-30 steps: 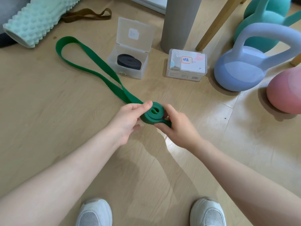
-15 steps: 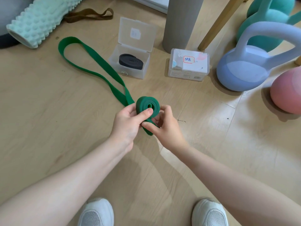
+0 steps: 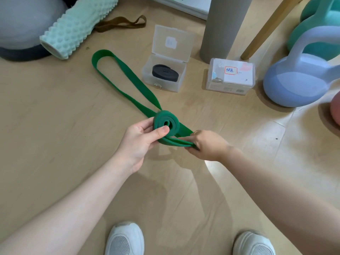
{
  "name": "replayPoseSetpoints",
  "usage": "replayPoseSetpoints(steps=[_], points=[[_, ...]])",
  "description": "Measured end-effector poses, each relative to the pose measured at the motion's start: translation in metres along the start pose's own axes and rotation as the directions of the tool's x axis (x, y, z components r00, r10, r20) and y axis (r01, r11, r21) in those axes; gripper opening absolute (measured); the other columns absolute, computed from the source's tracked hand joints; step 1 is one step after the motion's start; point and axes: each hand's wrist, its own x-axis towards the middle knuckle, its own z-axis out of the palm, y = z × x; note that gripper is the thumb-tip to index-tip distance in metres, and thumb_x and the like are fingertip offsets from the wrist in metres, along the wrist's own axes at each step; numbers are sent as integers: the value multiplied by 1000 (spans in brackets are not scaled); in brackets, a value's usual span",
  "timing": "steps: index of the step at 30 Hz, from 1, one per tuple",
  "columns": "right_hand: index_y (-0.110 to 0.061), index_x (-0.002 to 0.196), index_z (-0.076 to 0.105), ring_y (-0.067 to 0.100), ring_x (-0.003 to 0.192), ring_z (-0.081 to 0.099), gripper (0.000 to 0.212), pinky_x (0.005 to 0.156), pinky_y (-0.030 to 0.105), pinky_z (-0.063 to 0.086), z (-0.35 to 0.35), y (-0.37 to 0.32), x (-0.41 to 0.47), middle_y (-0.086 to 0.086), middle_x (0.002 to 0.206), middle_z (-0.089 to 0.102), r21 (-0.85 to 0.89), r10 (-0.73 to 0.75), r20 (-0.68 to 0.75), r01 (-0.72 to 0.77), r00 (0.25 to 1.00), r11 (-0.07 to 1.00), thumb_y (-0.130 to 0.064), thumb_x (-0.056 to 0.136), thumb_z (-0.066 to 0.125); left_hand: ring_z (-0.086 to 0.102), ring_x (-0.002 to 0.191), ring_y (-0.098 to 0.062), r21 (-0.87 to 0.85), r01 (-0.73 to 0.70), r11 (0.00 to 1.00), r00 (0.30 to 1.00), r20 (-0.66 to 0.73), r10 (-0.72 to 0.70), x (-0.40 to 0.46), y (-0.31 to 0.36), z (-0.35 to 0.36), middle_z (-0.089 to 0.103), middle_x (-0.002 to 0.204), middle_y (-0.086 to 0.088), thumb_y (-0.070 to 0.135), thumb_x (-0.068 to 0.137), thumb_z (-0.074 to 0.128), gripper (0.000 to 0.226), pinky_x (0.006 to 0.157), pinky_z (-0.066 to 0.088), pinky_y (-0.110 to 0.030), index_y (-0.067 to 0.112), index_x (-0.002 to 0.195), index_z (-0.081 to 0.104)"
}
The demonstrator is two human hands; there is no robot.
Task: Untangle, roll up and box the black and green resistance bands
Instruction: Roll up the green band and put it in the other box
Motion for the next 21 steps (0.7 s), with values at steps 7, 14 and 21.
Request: replayPoseSetpoints(steps=[7,14,21], points=[[-13,109,50,27,39,49,39,34,22,30,-45,16,-44,2,72,63,-370,62,-347,-197,936,908,-16,72,62,67,91,-9,-29,63,998,996,60,-61,20,-2,27,73,96,2,7,83,62,24,82,53,-21,16,104,64],[-14,113,49,32,87,57,26,67,35,45,-34,30,-113,6,96,61,-227,447,-39,-443,894,867,-16,89,41,63,90,-12,125,137,983,968,193,-160,35,-31,76,70,98,1,7,83,64,23,79,48,-22,16,104,64],[-16,132,48,27,112,50,48,95,35,41,4,36,-90,7,120,55,197,476,111,-488,873,850,-20,86,61,67,81,-8,199,146,969,972,154,-179,31,-46,62,72,88,3,3,82,65,19,69,53,-18,19,93,63]])
